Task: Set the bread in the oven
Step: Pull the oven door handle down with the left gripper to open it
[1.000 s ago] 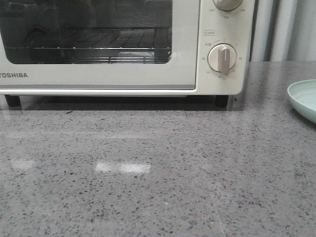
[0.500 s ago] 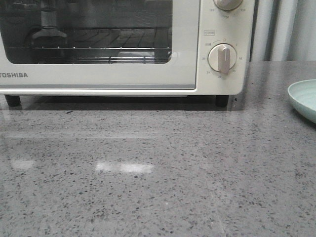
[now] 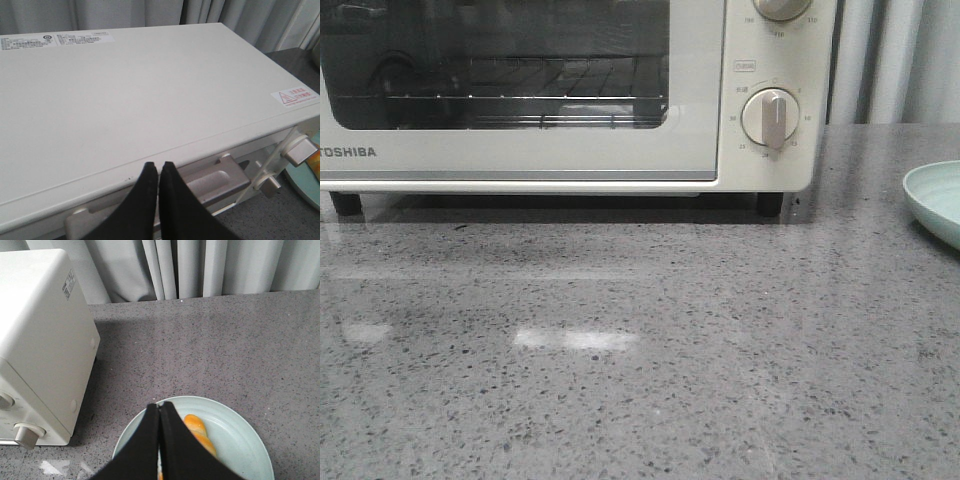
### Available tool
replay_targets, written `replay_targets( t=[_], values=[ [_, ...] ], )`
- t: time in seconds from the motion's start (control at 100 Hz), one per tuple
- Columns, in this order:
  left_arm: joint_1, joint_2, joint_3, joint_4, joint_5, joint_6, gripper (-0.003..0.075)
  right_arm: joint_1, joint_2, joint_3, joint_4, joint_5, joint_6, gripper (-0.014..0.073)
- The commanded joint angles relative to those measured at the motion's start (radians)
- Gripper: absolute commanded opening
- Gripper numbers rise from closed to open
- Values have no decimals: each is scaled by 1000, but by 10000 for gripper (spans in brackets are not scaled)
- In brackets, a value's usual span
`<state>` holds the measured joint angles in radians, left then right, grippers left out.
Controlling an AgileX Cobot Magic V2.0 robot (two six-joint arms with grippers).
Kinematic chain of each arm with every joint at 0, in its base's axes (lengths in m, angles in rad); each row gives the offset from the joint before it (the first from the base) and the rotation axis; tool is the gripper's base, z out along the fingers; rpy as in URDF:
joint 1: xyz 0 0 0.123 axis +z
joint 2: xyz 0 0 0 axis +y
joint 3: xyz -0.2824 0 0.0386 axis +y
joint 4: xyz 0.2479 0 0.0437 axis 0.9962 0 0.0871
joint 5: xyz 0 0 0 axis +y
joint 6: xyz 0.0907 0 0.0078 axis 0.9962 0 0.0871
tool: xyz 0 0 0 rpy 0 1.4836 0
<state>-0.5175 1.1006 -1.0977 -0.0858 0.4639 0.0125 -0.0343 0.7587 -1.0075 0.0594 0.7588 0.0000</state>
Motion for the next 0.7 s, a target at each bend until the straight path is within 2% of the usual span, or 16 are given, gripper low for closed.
replay_targets(
  t=[0.0,0.19,0.52,0.69],
  values=[
    [-7,15,-43,-4,-54,2,-21,1,1,-32,1,-61,-12,-76],
    [-7,54,-48,-10,-35,2,-21,1,1,-32,1,-61,-12,-76],
    [-7,69,-44,-8,153,2,-21,1,1,-32,1,-61,-12,-76],
    [-7,33,36,-69,171,2,-21,1,-1,-32,1,-61,-12,-76]
  ],
)
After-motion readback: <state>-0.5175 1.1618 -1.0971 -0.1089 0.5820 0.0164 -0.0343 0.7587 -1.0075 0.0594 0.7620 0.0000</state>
